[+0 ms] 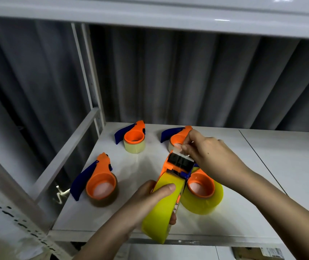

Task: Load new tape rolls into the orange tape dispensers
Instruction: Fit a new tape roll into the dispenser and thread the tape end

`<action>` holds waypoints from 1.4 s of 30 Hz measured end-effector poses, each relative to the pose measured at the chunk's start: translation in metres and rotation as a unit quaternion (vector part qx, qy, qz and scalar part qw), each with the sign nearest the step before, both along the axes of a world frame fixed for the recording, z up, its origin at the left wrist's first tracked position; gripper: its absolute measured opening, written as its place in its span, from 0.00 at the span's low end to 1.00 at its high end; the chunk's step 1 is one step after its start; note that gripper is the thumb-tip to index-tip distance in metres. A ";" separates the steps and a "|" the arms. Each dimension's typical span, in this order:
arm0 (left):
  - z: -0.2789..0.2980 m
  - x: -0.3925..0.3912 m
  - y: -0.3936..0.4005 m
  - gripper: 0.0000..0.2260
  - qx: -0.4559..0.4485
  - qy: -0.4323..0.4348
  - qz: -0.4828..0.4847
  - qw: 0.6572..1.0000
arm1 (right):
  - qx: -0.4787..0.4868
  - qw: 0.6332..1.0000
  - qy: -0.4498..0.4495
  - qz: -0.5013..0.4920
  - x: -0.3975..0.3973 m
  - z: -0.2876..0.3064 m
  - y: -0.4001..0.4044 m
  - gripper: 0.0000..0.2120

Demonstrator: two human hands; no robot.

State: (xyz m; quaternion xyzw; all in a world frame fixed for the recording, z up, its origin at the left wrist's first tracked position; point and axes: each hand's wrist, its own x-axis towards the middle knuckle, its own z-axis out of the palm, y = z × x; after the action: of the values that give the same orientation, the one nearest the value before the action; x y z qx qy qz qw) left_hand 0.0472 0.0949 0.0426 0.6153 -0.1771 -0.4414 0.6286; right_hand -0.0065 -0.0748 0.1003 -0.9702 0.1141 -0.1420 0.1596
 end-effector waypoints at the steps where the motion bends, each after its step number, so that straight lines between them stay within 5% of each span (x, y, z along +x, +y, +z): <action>1: 0.001 0.000 0.000 0.08 0.002 0.005 -0.001 1.000 | -0.005 1.000 0.006 -0.003 0.000 0.000 0.001 0.06; 5: -0.001 0.006 -0.003 0.16 0.023 0.011 -0.026 0.999 | -0.016 1.000 0.022 -0.010 0.002 0.000 -0.001 0.06; 18: -0.008 0.018 -0.003 0.09 0.041 -0.002 -0.035 0.999 | 0.037 0.999 0.034 0.012 0.013 -0.002 -0.008 0.06; 24: -0.011 0.029 0.009 0.16 0.048 -0.005 -0.096 0.994 | 0.067 0.997 0.037 0.019 0.015 0.003 -0.008 0.06; 28: -0.013 0.031 0.000 0.07 0.097 -0.067 -0.102 0.988 | 0.105 0.993 0.050 0.017 0.017 0.005 -0.007 0.07; 35: -0.012 0.027 -0.003 0.19 0.084 -0.006 0.005 0.996 | 0.117 0.992 0.042 0.026 0.020 0.003 -0.002 0.06; 42: -0.016 0.037 0.007 0.19 0.045 0.008 -0.050 0.998 | 0.273 0.961 0.025 0.023 0.025 0.005 -0.010 0.08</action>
State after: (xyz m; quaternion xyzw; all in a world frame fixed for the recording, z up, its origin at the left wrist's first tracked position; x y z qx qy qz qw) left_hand 0.0843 0.1023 0.0268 0.6297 -0.1830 -0.4847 0.5788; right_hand 0.0186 -0.0850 0.1049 -0.8955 0.1303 -0.0775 0.4185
